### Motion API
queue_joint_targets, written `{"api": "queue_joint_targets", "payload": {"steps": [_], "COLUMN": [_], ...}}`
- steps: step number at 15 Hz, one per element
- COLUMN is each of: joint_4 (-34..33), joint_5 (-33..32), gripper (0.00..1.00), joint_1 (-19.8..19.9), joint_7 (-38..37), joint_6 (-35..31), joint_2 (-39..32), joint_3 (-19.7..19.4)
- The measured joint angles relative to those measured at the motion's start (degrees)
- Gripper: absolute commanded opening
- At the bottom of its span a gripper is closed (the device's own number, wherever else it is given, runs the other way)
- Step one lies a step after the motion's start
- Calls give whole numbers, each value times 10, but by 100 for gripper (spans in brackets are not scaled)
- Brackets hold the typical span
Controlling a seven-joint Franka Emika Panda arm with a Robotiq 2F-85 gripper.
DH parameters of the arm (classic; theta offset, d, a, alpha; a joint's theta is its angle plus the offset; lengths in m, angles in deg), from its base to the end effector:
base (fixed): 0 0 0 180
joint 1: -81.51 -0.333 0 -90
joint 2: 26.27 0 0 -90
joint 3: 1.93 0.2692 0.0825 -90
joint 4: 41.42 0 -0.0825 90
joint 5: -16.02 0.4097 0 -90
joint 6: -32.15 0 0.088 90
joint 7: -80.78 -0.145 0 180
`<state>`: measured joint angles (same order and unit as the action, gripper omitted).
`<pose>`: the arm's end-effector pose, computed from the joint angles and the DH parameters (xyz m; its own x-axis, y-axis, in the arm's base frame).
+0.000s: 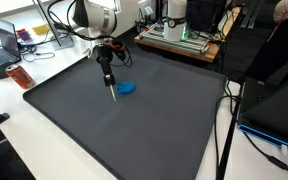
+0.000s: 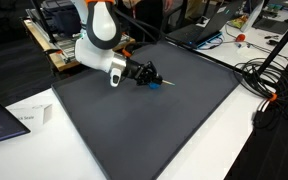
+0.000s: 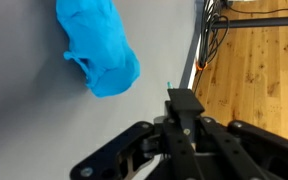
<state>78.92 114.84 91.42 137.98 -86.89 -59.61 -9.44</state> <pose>0.5462 -0.0930 0.0525 0.7726 -0.6334 -0.0424 -0.3058 -0.3129 -0.8992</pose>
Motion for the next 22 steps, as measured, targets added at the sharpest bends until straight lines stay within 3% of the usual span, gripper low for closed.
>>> {"api": "queue_joint_targets", "payload": {"steps": [16, 22], "joint_4": [-6, -6], "joint_5": [0, -8], "gripper": [3, 3], "joint_1": [-29, -29], "joint_7": [78, 66], "joint_6": [-71, -76], "joint_2": [0, 0], "joint_3": [-8, -8]}}
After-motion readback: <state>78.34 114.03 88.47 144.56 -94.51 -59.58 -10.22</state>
